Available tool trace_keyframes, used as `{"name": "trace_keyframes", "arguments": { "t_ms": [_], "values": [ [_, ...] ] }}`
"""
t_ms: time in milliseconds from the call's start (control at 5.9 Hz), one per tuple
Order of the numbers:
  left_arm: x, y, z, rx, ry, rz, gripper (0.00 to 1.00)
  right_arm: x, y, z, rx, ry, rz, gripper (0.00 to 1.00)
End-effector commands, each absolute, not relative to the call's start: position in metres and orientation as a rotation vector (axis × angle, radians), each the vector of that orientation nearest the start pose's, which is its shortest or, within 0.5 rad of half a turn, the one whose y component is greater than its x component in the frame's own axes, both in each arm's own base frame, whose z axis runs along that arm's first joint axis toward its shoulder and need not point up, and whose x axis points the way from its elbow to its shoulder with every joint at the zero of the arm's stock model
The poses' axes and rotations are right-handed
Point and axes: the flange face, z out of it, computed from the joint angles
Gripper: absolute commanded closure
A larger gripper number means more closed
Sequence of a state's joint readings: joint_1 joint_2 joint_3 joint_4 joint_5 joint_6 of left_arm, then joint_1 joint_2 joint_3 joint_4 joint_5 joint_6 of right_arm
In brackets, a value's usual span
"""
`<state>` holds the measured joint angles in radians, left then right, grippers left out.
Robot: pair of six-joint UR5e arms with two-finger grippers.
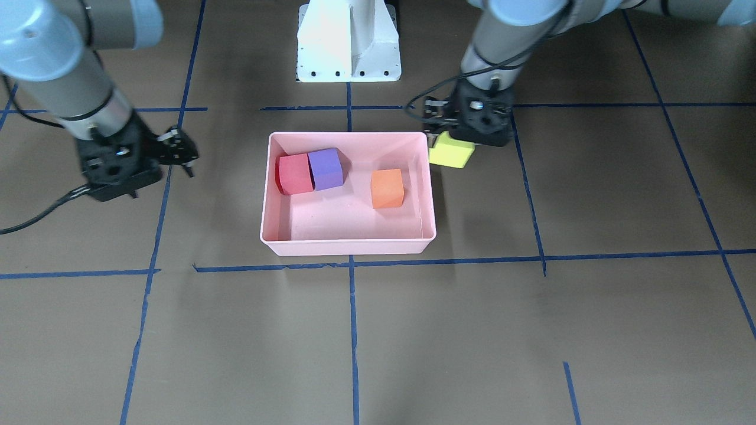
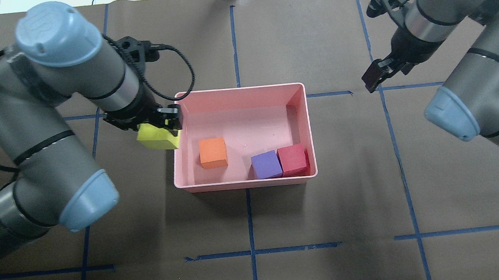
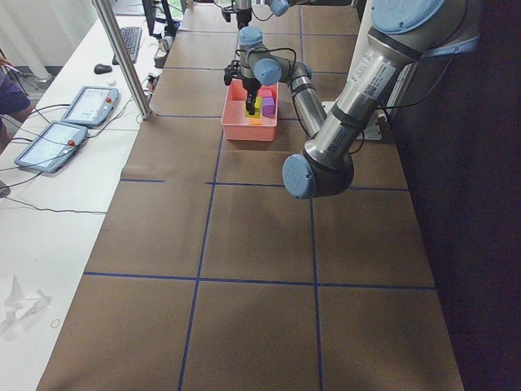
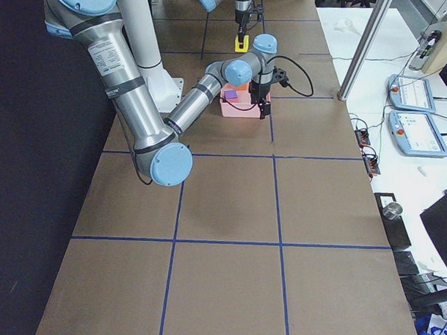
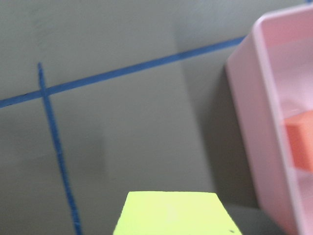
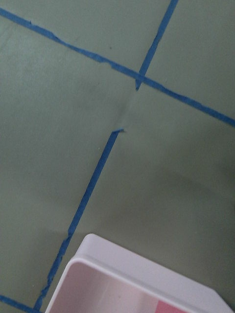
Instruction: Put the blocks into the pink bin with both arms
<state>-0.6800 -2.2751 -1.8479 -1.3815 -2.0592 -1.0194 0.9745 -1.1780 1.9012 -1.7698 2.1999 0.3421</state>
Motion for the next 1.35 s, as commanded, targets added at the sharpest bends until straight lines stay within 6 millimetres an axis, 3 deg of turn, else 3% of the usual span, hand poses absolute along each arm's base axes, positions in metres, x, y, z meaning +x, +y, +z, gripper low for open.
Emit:
{"name": "trace_keyframes", "arguments": {
  "t_ms": [0,169,339,508,677,1185],
  "values": [
    [0.529,-0.466,0.09,0.056,0.889,-0.007,0.57,-0.197,-0.531,0.372,0.19,-0.783,-0.5,0.0],
    [0.558,-0.47,0.098,0.043,0.894,-0.032,0.38,-0.173,-0.529,0.389,0.19,-0.791,-0.511,0.0],
    [0.558,-0.471,0.099,0.058,0.9,-0.03,0.0,-0.16,-0.523,0.401,0.189,-0.787,-0.514,0.0],
    [0.543,-0.482,0.105,0.063,0.895,-0.018,0.0,-0.147,-0.511,0.421,0.16,-0.791,-0.494,0.0],
    [0.505,-0.481,0.14,0.061,0.906,0.035,0.0,-0.126,-0.497,0.443,0.15,-0.79,-0.468,0.0],
    [0.351,-0.512,0.277,0.206,0.809,0.283,0.0,-0.022,-0.422,0.567,0.128,-0.744,-0.394,0.0]
  ]
}}
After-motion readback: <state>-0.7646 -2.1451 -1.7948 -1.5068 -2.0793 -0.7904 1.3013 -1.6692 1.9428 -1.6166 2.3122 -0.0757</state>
